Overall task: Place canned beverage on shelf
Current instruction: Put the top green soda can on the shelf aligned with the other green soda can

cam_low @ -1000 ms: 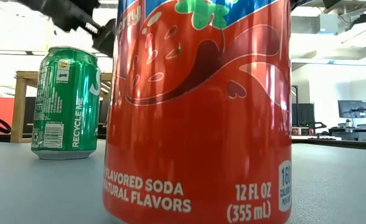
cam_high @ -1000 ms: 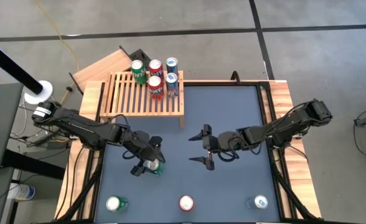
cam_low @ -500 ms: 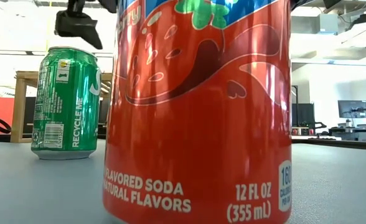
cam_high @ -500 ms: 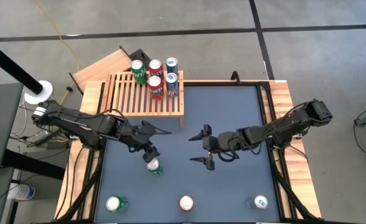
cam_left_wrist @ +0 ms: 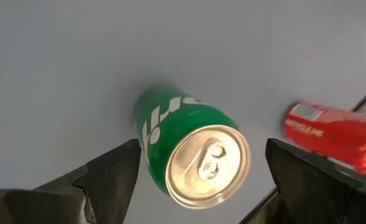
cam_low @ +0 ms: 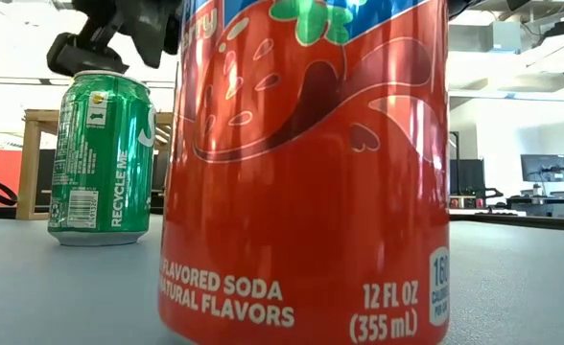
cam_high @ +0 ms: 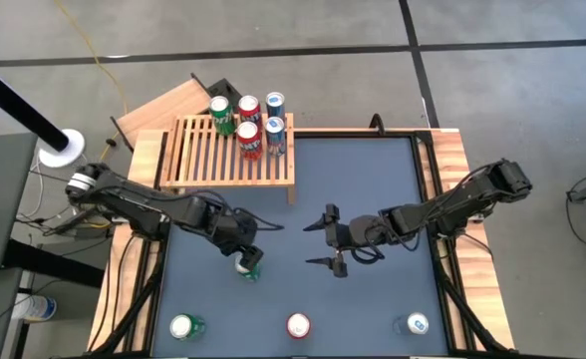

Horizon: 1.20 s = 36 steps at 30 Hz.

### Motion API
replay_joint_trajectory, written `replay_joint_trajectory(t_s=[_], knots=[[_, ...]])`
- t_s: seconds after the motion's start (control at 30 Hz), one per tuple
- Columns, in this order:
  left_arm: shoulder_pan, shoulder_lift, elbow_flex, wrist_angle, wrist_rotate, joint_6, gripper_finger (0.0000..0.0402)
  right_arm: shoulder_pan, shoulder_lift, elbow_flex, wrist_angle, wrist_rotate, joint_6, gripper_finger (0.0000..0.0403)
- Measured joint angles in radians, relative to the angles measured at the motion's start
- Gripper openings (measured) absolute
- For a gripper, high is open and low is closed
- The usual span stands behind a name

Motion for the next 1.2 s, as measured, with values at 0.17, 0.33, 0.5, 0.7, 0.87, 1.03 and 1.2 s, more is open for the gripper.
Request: replay_joint_trajectory(t_s=[0.17,0.33,0.5,0.7,0.87,1.03,1.2], knots=[[-0.013,0.052,0.0,0.006,0.019,0.013,0.0331,0.012,0.0,0.0,-0.001,-0.006,0.001,0.038],[-0.036,0.094,0.0,0.004,0.023,0.029,0.0331,0.014,0.0,0.0,-0.001,-0.006,0.001,0.038],[-0.052,0.125,0.004,-0.001,0.012,0.072,0.0331,0.01,0.0,0.0,0.001,-0.006,0.001,0.038],[-0.055,0.134,0.004,-0.003,-0.009,0.117,0.033,0.01,0.0,0.0,0.001,-0.006,0.004,0.038],[-0.055,0.134,0.004,-0.012,-0.011,0.158,0.0306,0.01,0.0,0.0,0.001,-0.006,0.004,0.038],[-0.055,0.135,0.003,-0.046,0.006,0.282,0.0287,0.01,0.0,0.0,0.001,-0.006,0.003,0.038],[-0.055,0.136,0.002,-0.085,0.029,0.509,0.0288,0.01,0.0,0.0,0.001,-0.006,0.0,0.038]])
